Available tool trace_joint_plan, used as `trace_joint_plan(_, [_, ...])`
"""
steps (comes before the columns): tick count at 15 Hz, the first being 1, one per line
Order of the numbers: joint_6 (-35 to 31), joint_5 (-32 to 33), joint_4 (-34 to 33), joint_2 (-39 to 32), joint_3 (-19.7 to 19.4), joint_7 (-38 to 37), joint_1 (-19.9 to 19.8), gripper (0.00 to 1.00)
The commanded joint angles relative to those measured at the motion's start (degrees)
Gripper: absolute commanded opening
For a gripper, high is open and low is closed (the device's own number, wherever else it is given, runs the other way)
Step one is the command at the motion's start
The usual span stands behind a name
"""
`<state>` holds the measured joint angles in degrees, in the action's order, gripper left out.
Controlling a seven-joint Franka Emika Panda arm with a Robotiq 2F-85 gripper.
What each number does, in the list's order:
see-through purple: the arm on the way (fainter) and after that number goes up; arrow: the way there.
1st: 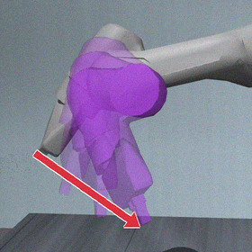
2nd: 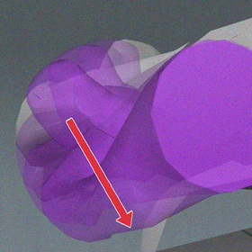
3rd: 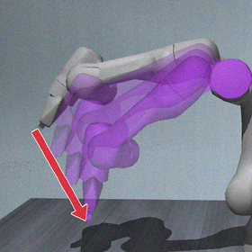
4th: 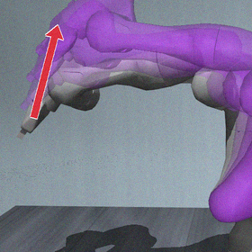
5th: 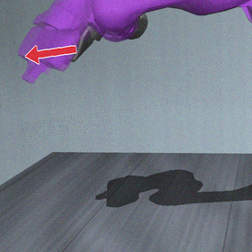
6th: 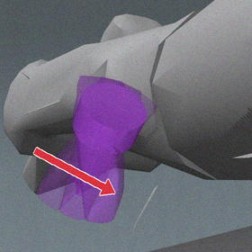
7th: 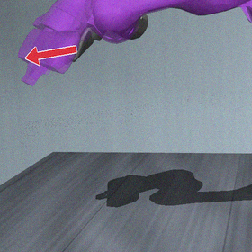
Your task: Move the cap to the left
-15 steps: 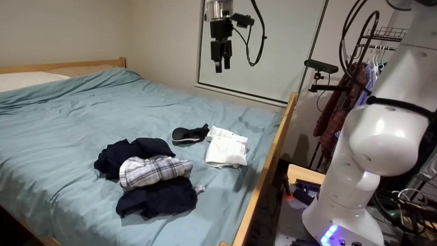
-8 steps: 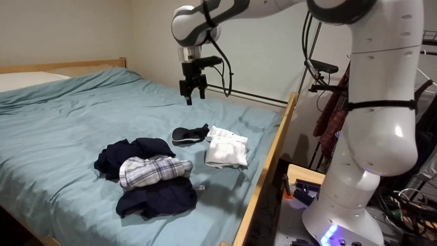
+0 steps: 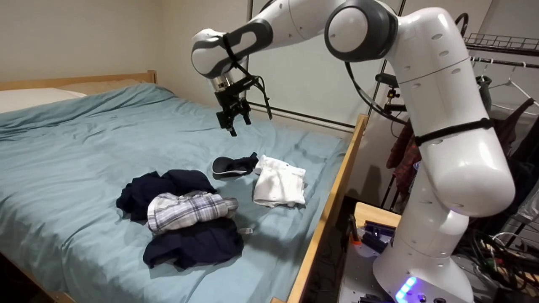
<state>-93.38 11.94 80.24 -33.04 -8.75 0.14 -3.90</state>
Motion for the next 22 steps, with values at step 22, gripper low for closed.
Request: trace_joint_plan(22, [-16.3, 4.0, -4.5, -21.8, 1.3, 1.6, 0.3, 1.0])
